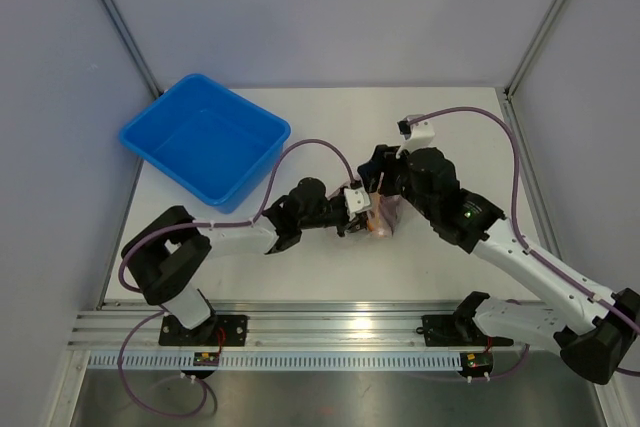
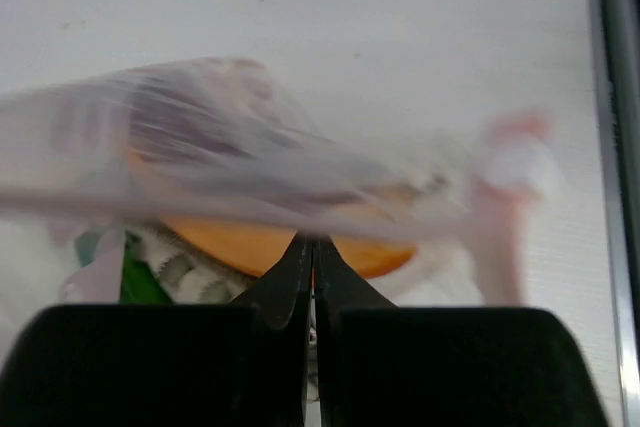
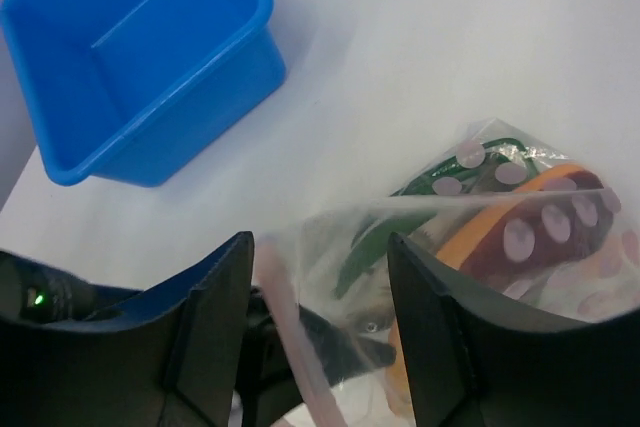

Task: Open the zip-top bag and remove the fake food
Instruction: Adjust the zipper food storage bag at the center of the board.

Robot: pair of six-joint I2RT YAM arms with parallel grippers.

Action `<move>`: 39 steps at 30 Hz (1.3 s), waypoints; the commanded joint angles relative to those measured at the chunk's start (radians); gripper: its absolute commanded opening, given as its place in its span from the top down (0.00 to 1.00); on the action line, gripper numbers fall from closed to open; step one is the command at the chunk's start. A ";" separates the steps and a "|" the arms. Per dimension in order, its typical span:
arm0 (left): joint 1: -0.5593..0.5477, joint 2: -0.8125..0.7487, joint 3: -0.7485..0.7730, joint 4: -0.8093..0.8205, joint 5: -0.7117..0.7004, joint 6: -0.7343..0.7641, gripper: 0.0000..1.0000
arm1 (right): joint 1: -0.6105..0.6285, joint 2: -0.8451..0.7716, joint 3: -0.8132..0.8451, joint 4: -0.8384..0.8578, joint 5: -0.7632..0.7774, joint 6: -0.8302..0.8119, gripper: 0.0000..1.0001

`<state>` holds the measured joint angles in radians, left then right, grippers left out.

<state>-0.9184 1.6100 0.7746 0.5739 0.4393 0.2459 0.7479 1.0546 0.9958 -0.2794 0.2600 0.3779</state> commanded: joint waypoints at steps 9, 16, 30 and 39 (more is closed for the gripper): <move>0.049 0.007 -0.023 0.066 -0.050 -0.082 1.00 | -0.028 -0.012 0.039 -0.026 0.223 -0.013 0.25; 0.047 0.022 -0.034 0.038 -0.013 -0.089 0.99 | -0.289 0.134 0.021 -0.032 -0.021 0.097 0.17; -0.085 -0.018 0.002 -0.132 -0.140 -0.068 0.67 | -0.423 0.268 -0.052 -0.035 -0.283 0.364 0.01; -0.118 -0.039 -0.032 -0.109 -0.244 -0.021 0.47 | -0.423 0.297 -0.071 -0.026 -0.318 0.371 0.01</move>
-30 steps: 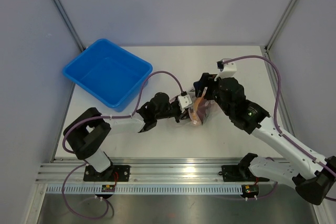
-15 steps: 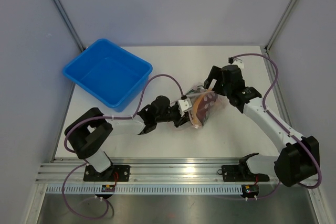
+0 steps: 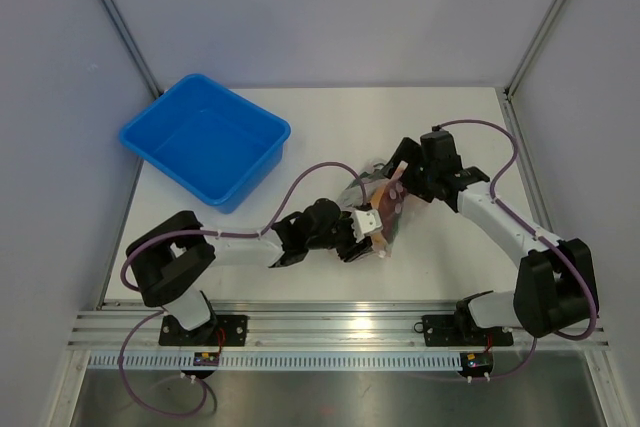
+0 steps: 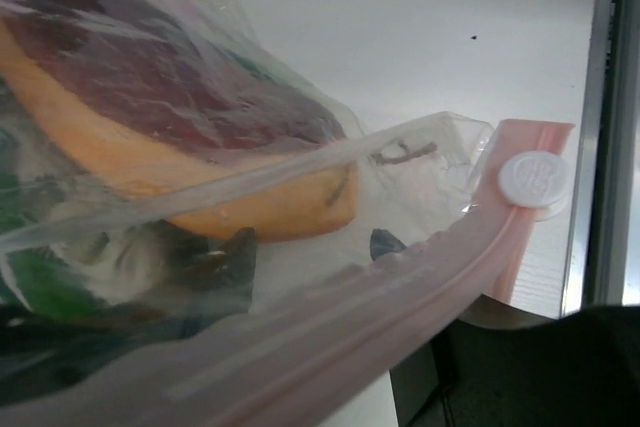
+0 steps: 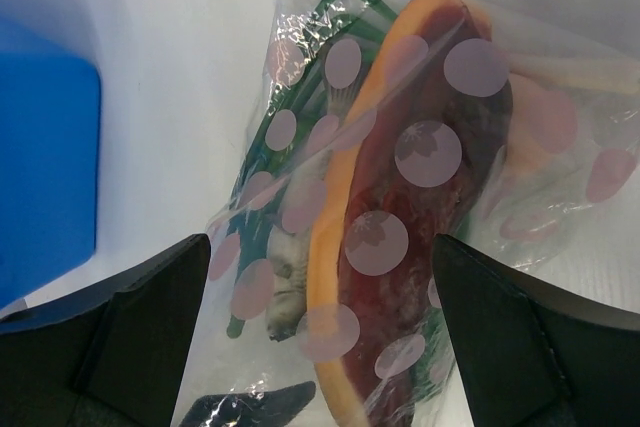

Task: Open the zip-top bag and remove the fake food
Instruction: Adjust the zipper food storage bag at the center of the board.

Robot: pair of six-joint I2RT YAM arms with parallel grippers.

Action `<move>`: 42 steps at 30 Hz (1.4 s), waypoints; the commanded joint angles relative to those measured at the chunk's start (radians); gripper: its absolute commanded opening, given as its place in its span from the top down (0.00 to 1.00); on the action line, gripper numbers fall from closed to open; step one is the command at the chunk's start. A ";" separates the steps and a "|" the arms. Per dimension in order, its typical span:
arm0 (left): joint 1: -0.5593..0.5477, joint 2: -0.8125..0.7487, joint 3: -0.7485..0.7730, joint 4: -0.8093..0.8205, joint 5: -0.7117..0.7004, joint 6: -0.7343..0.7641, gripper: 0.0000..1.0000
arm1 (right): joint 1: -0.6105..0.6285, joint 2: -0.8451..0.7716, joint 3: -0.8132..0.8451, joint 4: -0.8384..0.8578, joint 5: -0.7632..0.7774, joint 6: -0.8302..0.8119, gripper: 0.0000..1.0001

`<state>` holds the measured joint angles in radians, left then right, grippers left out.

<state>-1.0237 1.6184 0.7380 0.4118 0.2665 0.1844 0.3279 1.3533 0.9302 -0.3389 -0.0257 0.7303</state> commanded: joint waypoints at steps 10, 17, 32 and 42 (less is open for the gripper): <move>-0.099 -0.006 0.015 0.084 -0.294 0.176 0.37 | -0.003 0.124 0.010 0.074 -0.089 0.035 0.01; -0.203 0.054 0.014 0.148 -0.457 0.346 0.34 | -0.003 0.125 0.009 0.077 -0.077 0.027 0.01; -0.306 0.201 0.060 0.294 -0.751 0.544 0.26 | -0.001 0.159 0.013 0.086 -0.106 0.021 0.01; -0.320 0.233 0.084 0.294 -0.685 0.589 0.26 | -0.001 0.167 0.010 0.097 -0.126 0.021 0.00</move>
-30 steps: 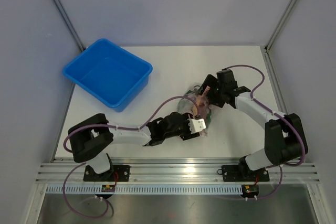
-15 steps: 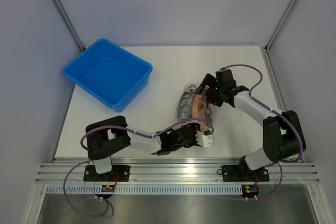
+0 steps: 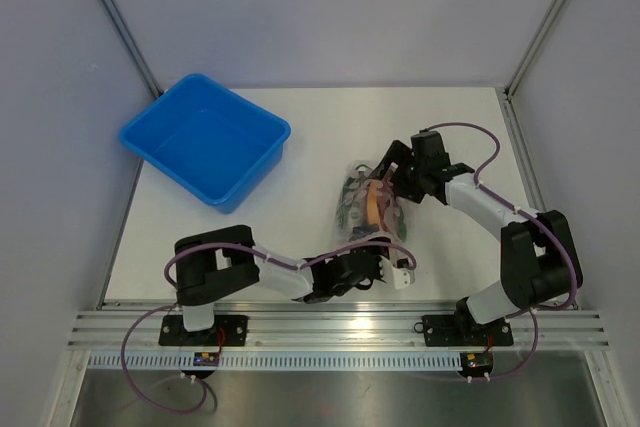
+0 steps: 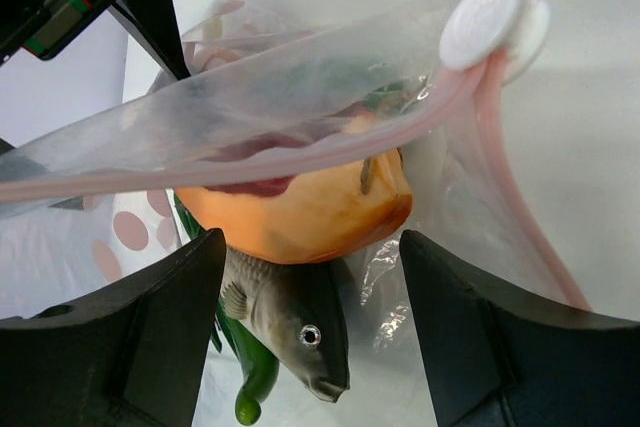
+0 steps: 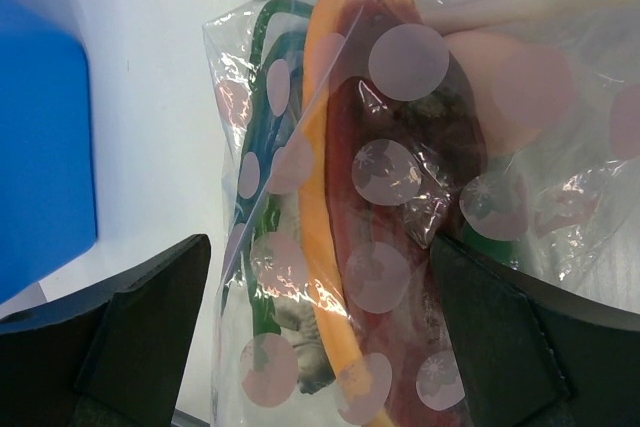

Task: Open the zip-top bag and remove the fake food
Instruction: Adjust the zipper food storage bag at the center of the board, then pick up the food from the zipper food storage bag.

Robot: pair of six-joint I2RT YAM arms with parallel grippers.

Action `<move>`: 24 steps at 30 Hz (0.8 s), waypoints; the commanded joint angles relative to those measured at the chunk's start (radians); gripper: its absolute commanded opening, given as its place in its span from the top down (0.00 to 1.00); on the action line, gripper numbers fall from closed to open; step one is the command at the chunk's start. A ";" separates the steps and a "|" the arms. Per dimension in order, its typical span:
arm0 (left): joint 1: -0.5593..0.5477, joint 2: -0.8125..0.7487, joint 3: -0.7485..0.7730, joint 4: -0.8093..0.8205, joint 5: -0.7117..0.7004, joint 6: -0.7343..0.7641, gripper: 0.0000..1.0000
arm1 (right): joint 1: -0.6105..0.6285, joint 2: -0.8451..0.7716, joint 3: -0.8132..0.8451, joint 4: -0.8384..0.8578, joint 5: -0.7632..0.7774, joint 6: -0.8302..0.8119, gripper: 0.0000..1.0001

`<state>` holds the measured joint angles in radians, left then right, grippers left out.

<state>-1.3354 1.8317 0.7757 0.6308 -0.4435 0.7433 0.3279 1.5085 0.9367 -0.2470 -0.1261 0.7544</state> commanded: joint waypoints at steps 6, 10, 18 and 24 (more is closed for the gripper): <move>-0.008 0.052 0.083 0.058 0.080 0.048 0.27 | -0.001 0.022 -0.001 0.015 -0.052 0.005 0.00; -0.007 0.067 0.092 0.069 0.092 0.067 0.28 | -0.003 0.021 -0.004 0.018 -0.064 0.002 0.02; 0.030 0.081 0.097 0.061 0.137 0.067 0.51 | -0.001 0.022 -0.009 0.034 -0.095 -0.012 0.14; 0.041 0.048 0.062 0.109 0.132 0.057 0.84 | -0.003 0.025 -0.010 0.045 -0.106 -0.018 0.21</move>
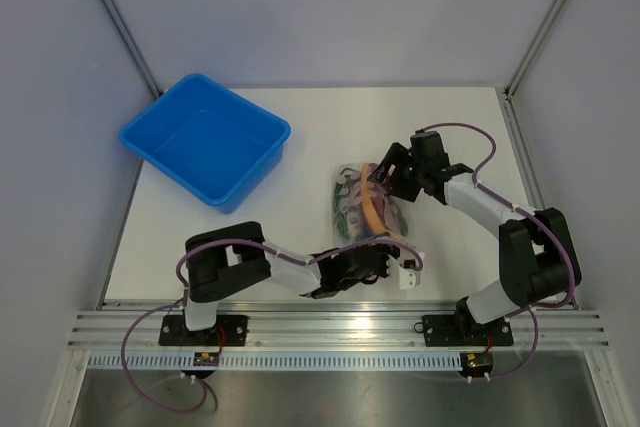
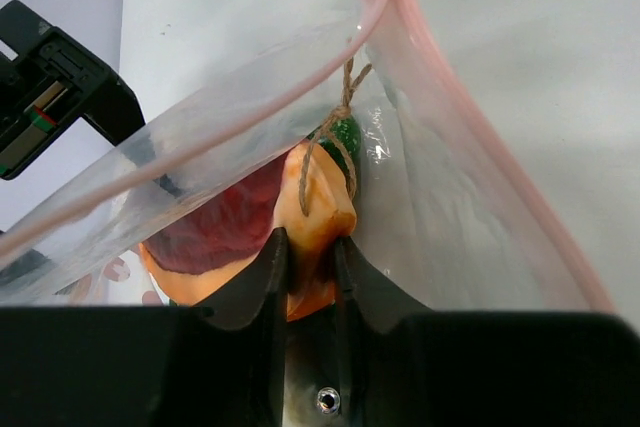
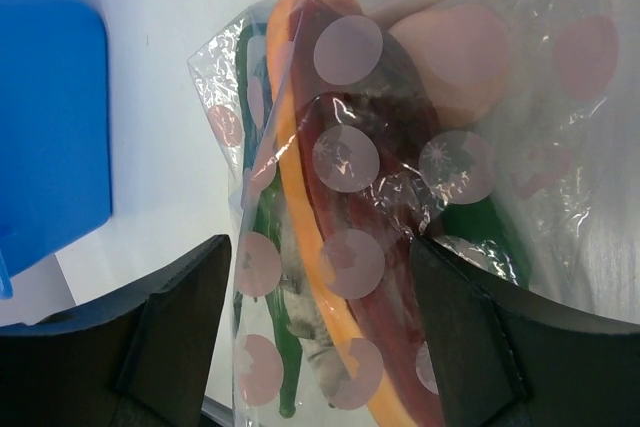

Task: Open the zip-top bag and remove the fake food
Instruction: Pick up the food from the zipper food storage bag.

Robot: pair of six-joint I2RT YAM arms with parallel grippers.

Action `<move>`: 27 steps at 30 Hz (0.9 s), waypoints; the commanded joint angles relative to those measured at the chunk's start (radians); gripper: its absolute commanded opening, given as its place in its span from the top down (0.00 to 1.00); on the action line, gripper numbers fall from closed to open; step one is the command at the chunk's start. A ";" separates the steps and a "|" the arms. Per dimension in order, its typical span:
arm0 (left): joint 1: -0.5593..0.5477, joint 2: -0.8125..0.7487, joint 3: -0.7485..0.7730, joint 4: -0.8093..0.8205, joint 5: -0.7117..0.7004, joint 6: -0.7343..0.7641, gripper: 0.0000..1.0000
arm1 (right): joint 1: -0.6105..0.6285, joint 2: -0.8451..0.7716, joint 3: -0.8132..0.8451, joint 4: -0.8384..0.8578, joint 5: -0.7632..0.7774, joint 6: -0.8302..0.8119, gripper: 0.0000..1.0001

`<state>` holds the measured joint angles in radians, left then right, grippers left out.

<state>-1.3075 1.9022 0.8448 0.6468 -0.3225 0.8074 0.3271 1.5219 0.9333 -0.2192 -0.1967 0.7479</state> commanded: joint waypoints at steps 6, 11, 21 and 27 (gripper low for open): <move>0.014 -0.090 -0.061 0.123 0.011 -0.034 0.94 | -0.028 0.018 -0.008 0.020 -0.023 -0.012 0.27; 0.017 -0.163 -0.111 0.142 0.019 -0.068 0.98 | -0.076 0.024 -0.024 0.041 -0.027 0.001 0.40; 0.073 -0.336 -0.213 0.163 0.128 -0.197 1.00 | -0.094 0.057 -0.014 0.044 0.006 0.005 0.83; 0.085 -0.426 -0.210 0.070 0.157 -0.264 1.00 | -0.112 0.047 -0.019 0.046 0.066 0.028 1.00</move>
<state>-1.2266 1.5471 0.6312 0.6876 -0.2173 0.6075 0.2325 1.5803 0.9104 -0.2035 -0.1829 0.7597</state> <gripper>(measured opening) 0.220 0.009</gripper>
